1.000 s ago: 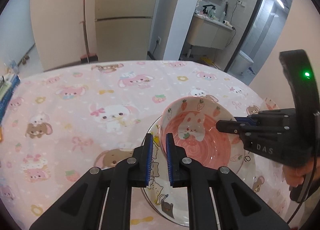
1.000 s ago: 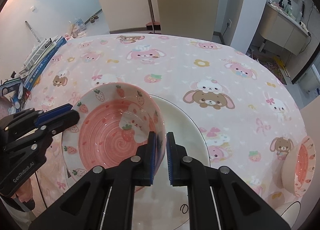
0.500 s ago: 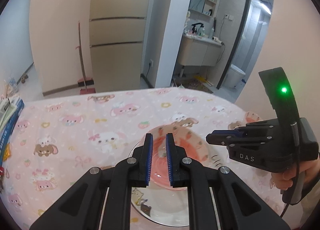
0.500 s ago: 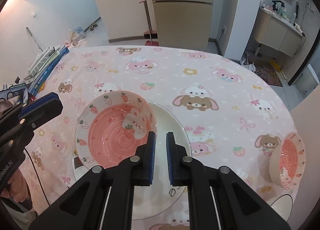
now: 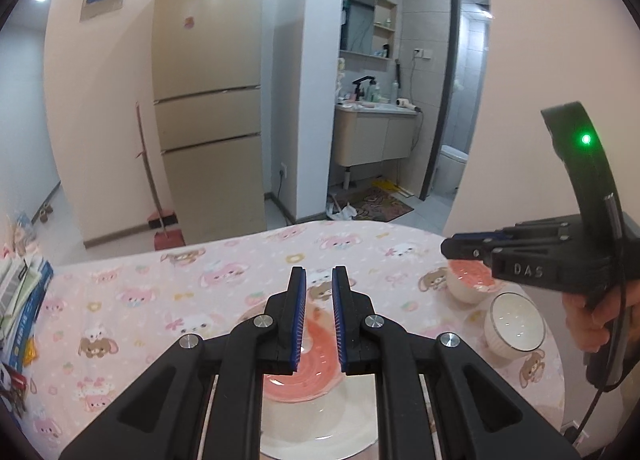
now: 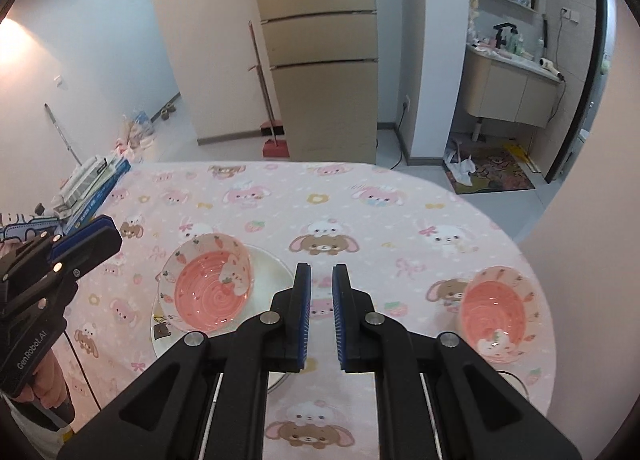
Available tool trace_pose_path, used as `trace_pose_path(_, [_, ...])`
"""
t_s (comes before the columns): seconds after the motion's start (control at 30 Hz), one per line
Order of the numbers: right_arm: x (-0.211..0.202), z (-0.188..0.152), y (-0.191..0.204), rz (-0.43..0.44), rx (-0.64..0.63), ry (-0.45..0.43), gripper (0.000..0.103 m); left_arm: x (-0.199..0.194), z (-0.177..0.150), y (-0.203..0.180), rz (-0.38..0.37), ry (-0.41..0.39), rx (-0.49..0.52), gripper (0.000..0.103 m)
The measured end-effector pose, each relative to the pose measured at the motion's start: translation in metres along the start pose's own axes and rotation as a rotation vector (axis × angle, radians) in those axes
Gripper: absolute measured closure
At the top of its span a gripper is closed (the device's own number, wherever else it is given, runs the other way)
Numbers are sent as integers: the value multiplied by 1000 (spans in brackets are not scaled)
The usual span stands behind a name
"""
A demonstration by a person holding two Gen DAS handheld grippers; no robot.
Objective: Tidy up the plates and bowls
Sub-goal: 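Raise both grippers and move them toward the other pink bunny bowl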
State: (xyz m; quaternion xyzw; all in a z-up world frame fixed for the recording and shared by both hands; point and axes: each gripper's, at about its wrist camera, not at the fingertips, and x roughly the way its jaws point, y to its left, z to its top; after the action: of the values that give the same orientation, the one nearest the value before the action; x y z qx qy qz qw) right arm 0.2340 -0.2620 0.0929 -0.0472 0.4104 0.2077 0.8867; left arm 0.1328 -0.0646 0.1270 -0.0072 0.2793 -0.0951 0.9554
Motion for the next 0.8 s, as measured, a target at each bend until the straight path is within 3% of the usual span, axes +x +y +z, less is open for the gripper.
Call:
trace_pose_path(0.2, [-28,-5,-27,-28,29,-46,95,-7,11,-28,-27,-48,24,66])
trace_pose_path(0.27, [-34,-8,-38,-30,48,-48,95,-9,15,-38,-30,-66,35,45])
trace_pose_path(0.4, [-47,-14,-54,-55,85,-23,95,-24,31,-57,-46,-93,52,42])
trace_pose_path(0.53, [-80,-10,-61,-82,102,-75,95,-55,44,-62,-41,-146,54,29])
trace_pose_path(0.8, [-124,-2,-48,-109,81,-155,95,-81,61,-60,27,-202,66,21])
